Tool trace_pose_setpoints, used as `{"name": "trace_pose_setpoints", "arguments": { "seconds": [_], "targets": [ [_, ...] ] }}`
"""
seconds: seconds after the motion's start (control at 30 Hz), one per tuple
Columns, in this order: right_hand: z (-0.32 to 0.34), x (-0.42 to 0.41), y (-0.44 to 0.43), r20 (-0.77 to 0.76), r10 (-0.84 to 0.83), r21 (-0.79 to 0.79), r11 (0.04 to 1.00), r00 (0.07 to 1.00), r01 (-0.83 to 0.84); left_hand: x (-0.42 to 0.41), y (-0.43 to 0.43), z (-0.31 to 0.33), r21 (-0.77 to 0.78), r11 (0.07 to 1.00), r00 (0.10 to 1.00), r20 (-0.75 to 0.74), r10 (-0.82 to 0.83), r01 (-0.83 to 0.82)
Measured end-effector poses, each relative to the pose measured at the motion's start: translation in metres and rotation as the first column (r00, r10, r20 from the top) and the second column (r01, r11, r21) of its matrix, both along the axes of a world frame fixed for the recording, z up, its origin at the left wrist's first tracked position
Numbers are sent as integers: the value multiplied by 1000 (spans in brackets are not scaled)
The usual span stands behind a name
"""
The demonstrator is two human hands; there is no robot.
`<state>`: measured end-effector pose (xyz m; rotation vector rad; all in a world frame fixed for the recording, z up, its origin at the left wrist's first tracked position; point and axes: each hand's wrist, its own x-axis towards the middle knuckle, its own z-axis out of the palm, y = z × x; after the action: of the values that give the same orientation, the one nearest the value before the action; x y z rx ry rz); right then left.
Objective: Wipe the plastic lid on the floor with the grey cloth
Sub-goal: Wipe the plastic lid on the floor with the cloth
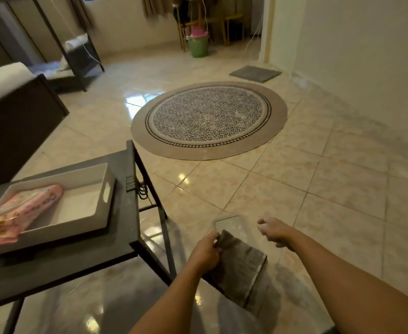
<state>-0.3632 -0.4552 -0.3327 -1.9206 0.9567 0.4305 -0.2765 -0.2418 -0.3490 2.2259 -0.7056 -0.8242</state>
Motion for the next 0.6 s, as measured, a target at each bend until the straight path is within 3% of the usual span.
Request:
{"name": "trace_pose_setpoints", "arguments": {
  "seconds": [0.13, 0.23, 0.27, 0.43, 0.6],
  "targets": [
    [-10, 15, -4, -20, 4, 84, 996, 1000, -3, 28, -42, 4, 146, 982, 959, 237, -156, 123],
    [-20, 23, -6, -46, -9, 155, 988, 999, 16, 29, -53, -6, 147, 985, 793, 587, -160, 90],
    [-23, 26, -6, -43, -19, 178, 984, 999, 26, 23, -51, -14, 126, 988, 763, 629, -150, 91],
    [-40, 34, 0, -16, -37, 255, 966, 999, 40, -17, -37, -61, 236, 959, 801, 538, -262, 154],
    [-47, 35, 2, 22, -51, 308, 951, 998, 41, -11, -48, -65, 273, 952, 771, 574, -276, 138]
  ]
}}
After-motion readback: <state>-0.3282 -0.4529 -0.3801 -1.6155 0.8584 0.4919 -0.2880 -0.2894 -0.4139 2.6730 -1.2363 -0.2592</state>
